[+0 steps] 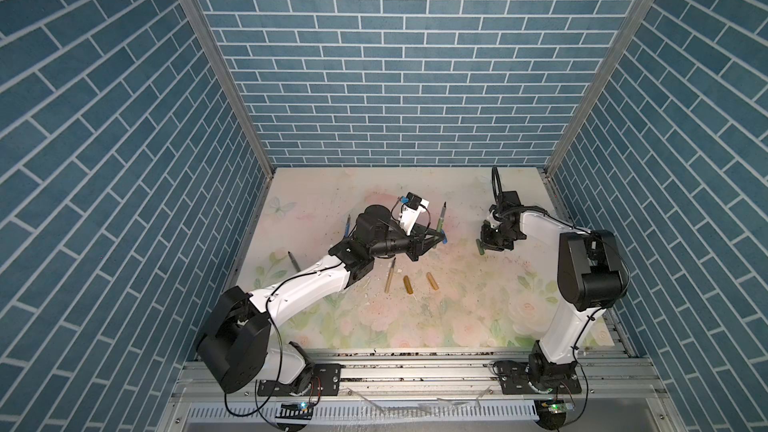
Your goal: Insert the pens into the pen caps
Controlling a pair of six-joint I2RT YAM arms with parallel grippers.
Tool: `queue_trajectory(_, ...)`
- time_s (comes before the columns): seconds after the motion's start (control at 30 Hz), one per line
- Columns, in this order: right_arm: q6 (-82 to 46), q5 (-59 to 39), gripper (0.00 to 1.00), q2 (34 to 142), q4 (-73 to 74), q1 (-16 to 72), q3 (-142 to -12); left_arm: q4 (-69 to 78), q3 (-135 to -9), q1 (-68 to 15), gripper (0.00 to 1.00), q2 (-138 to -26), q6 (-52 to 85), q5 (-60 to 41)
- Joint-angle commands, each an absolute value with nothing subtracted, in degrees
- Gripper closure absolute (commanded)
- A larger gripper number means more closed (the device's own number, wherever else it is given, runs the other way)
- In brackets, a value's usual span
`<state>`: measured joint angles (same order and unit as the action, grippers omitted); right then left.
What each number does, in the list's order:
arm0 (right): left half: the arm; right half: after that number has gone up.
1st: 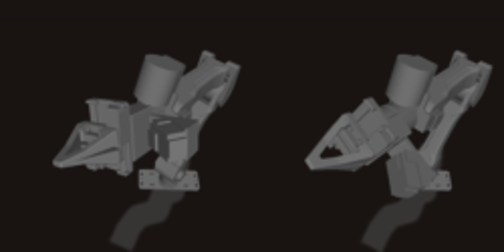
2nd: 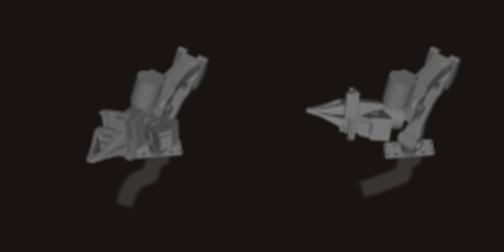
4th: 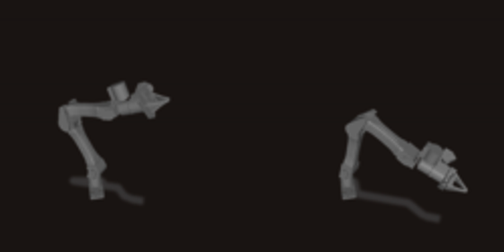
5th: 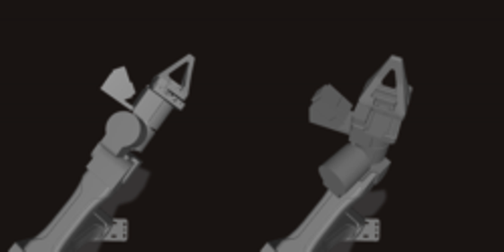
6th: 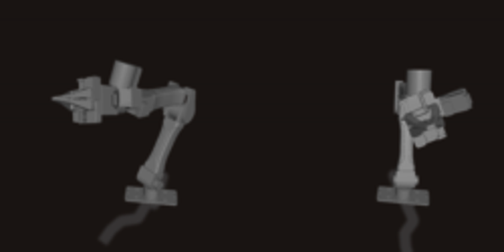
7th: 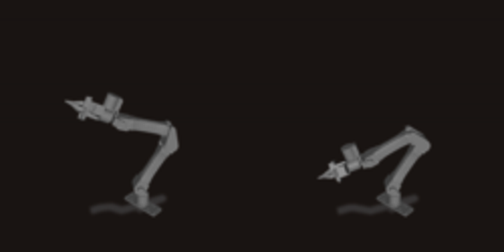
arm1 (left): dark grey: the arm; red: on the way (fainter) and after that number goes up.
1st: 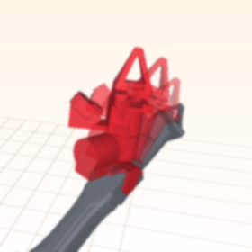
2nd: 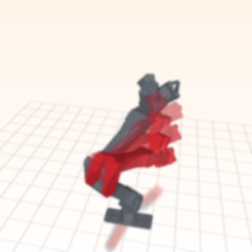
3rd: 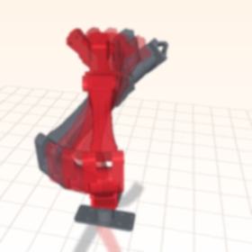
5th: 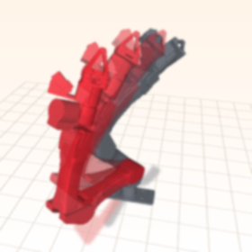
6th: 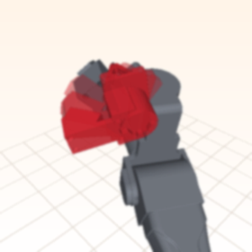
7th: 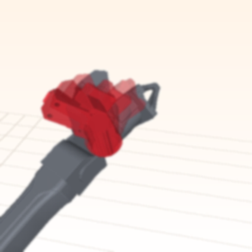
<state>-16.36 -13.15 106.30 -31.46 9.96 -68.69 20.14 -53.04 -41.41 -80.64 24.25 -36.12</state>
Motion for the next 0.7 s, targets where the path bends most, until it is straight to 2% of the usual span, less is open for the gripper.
queue_trajectory(0.0,-13.92,-13.77,0.81,107.99,-32.55,9.68,-69.94,21.25,-54.32,-41.75,1.0,-81.25,24.32,-36.98)
queue_trajectory(0.3,-13.98,-11.61,0.82,109.81,-32.61,9.71,-70.9,21.27,-54.42,-41.87,1.0,-81.62,24.38,-37.22)
queue_trajectory(0.43,-13.97,-10.46,0.77,110.87,-32.43,9.72,-70.86,21.2,-54.49,-41.84,1.0,-81.71,24.38,-37.22)
queue_trajectory(0.67,-14.24,-9.48,0.76,112.22,-32.17,9.94,-70.75,21.1,-54.58,-41.84,1.0,-82.08,24.46,-37.27)
